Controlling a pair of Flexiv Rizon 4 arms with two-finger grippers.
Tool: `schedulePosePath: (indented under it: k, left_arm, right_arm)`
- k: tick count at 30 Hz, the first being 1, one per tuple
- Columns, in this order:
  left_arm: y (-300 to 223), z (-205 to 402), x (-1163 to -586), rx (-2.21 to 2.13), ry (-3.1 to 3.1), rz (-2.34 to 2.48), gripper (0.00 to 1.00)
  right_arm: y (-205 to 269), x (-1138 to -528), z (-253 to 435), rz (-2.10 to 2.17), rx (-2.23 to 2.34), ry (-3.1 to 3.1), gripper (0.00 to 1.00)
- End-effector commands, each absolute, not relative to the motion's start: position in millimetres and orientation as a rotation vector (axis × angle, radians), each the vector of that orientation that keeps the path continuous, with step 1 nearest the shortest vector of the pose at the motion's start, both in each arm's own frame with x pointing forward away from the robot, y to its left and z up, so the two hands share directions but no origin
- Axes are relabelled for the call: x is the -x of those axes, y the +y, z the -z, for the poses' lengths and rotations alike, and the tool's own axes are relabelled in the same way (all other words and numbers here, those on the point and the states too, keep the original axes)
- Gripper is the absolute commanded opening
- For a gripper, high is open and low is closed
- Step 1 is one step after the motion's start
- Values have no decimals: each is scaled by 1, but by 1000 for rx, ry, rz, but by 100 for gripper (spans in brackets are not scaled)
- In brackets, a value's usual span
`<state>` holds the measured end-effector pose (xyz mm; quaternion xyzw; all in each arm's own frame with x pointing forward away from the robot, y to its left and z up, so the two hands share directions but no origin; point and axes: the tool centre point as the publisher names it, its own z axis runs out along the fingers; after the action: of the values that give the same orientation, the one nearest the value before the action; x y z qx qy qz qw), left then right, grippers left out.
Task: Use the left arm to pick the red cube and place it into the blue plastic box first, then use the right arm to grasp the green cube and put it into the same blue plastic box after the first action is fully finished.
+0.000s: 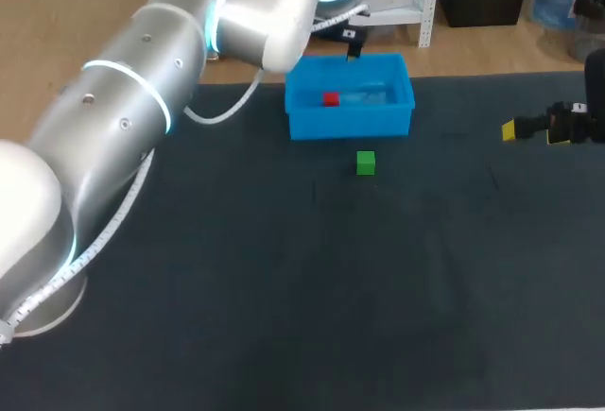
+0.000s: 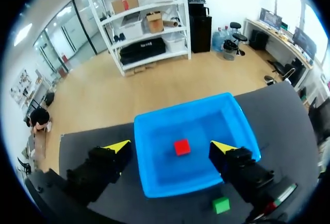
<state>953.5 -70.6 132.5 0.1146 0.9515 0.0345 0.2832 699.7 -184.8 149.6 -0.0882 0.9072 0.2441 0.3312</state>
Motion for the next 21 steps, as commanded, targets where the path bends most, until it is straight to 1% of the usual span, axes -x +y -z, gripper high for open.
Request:
schedulePosePath:
  k: [1, 21]
  left_arm:
    - [-62, -146, -941, -316, 3018, -156, 100]
    - [-35, -157, -880, -259, 2924, 55, 100]
  right_arm:
    - [-185, -700, -150, -639, 232, 2372, 100]
    - [-185, -700, -150, -639, 232, 2372, 100]
